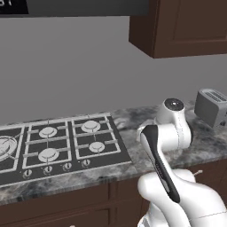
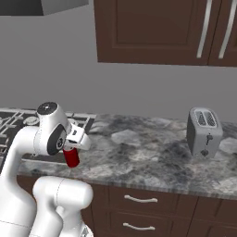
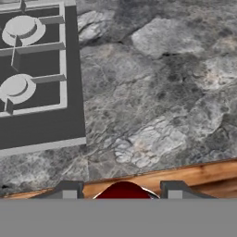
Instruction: Four empty soda cans are scattered around the kitchen. Gather all the cans and cluster them next to the stove for recycling.
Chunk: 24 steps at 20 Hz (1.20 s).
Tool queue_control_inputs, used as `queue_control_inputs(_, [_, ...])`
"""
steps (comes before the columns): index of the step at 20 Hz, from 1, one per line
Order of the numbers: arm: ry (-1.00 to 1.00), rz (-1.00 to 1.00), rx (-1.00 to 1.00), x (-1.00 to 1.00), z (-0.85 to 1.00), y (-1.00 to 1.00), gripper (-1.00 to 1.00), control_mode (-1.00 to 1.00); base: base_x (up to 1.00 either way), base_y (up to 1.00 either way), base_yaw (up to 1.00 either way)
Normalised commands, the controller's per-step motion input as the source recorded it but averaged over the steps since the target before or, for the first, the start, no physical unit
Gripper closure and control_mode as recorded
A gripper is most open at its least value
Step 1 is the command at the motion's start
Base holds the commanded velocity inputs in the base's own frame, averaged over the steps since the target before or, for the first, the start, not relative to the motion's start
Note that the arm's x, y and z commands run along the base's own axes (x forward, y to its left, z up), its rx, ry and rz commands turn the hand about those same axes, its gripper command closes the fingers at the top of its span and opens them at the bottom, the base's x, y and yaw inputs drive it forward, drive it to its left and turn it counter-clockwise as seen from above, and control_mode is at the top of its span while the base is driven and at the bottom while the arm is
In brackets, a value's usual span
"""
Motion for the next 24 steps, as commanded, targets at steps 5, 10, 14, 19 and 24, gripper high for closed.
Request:
queue_control_inputs(5, [0.0,0.0,0.0,0.4,0.0,0.14,1.0,-1.0,0.06,0.01,0.0])
queue_control_inputs(10, [0.04,0.02,-0.01,0.99,-0.03,0.3,1.0,-1.0,0.0,0.0,0.0])
queue_control_inputs(14, [0.14,0.0,-0.06,1.0,-0.03,0.01,1.0,-1.0,0.0,0.0,0.0])
queue_control_inputs(19, [0.17,0.01,-0.01,1.0,0.01,0.0,1.0,-1.0,0.0,0.0,0.0])
queue_control_inputs(24, [0.11,0.02,0.03,0.95,-0.01,0.0,1.0,-1.0,0.0,0.0,0.0])
